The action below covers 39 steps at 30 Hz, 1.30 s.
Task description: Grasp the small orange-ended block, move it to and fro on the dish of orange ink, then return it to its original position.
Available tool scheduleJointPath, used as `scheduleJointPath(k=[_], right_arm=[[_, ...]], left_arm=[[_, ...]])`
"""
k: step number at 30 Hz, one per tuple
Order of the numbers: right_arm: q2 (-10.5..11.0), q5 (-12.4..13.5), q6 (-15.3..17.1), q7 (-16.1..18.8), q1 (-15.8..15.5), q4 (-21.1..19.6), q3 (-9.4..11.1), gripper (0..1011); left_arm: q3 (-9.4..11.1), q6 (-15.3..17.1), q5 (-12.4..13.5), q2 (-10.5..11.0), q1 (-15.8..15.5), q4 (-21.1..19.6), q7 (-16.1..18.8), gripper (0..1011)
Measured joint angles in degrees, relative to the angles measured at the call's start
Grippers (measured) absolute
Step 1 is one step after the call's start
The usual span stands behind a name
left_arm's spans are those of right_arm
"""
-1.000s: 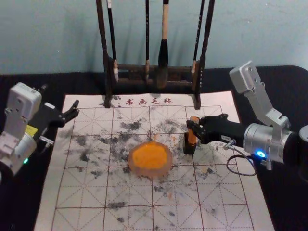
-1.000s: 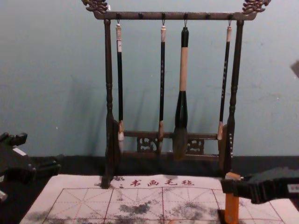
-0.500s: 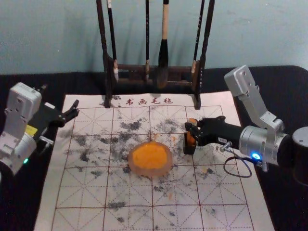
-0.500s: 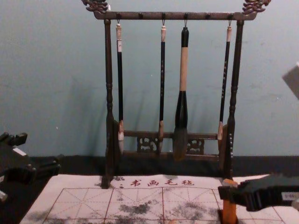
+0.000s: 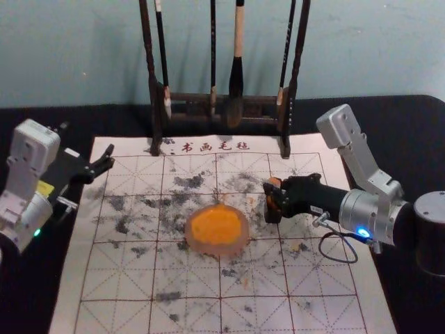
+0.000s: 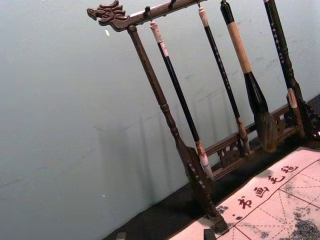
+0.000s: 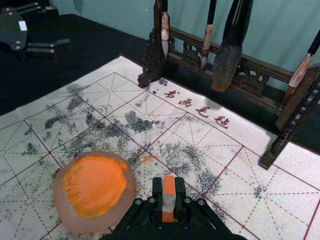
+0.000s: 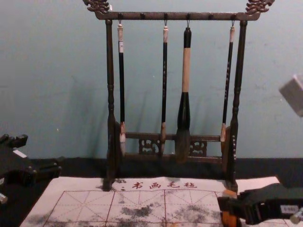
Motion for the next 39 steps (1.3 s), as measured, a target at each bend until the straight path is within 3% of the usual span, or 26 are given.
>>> scheduleJointPath(k=[9, 24, 39], right_arm=[[-0.32, -2.66, -0.59, 0.01, -0.20, 0.09, -0.03, 129], [-0.29, -2.38, -0.56, -0.03, -0.19, 0.01, -0.02, 130], [-0.23, -2.20, -0.50, -0.04, -0.19, -0.01, 0.00, 563]], left_arm=[[0.00, 0.00, 0.00, 0.00, 0.00, 0.00, 0.00, 1001], [0.00, 0.00, 0.00, 0.00, 0.00, 0.00, 0.00, 1001], [0.00, 0.00, 0.00, 0.00, 0.00, 0.00, 0.00, 1001]])
